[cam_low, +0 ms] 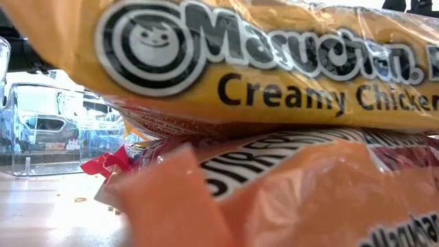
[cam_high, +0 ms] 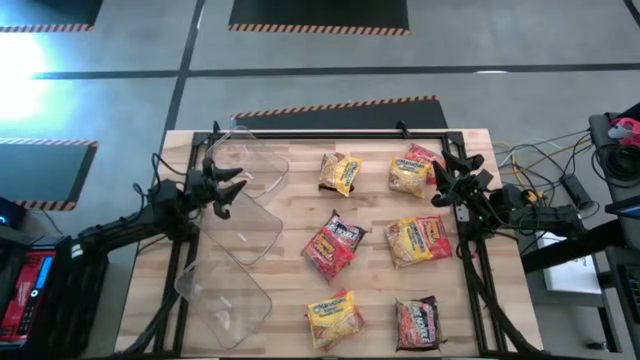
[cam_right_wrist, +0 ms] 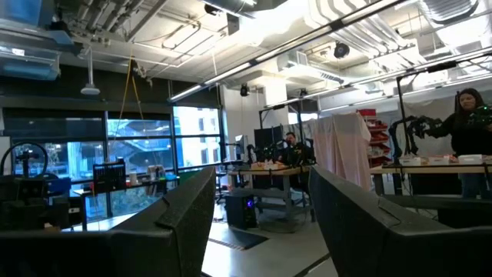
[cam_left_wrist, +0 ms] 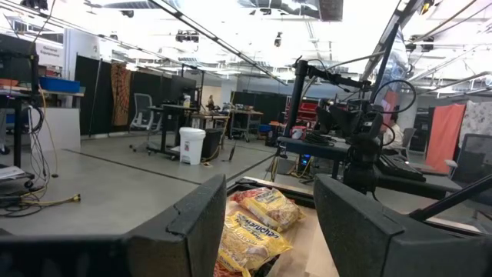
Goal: Sort Maruchan noodles
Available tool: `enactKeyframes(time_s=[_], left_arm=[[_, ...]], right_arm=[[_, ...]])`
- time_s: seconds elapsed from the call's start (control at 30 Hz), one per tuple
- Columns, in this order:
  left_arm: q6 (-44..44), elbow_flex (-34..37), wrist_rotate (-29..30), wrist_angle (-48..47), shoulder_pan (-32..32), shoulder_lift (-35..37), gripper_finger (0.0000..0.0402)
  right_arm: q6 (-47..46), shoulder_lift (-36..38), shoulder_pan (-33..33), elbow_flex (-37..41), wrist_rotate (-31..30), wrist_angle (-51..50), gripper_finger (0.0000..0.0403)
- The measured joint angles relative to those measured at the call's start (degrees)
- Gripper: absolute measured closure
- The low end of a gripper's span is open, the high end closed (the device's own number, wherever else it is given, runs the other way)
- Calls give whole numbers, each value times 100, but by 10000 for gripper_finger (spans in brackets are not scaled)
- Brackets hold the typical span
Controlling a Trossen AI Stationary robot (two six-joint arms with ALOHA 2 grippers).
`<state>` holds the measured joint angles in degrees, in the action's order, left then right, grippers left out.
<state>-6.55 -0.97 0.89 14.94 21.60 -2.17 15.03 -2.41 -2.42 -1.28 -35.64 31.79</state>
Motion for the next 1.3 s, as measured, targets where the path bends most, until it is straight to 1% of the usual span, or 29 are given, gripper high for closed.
enactKeyframes(time_s=[0.67,0.83,1.0,1.13,1.3], left_arm=[[0,0,17,2,1,1,221],[-1,0,213,3,-1,0,221],[2,0,630,129,-1,0,221],[17,0,905,466,1,0,221],[300,0,914,990,1,0,221]], right_arm=[[0,0,2,0,-2,0,202],[0,2,2,0,-1,0,202],[0,2,0,0,0,2,202],[0,2,1,0,-2,1,202],[0,2,0,0,-2,0,202]])
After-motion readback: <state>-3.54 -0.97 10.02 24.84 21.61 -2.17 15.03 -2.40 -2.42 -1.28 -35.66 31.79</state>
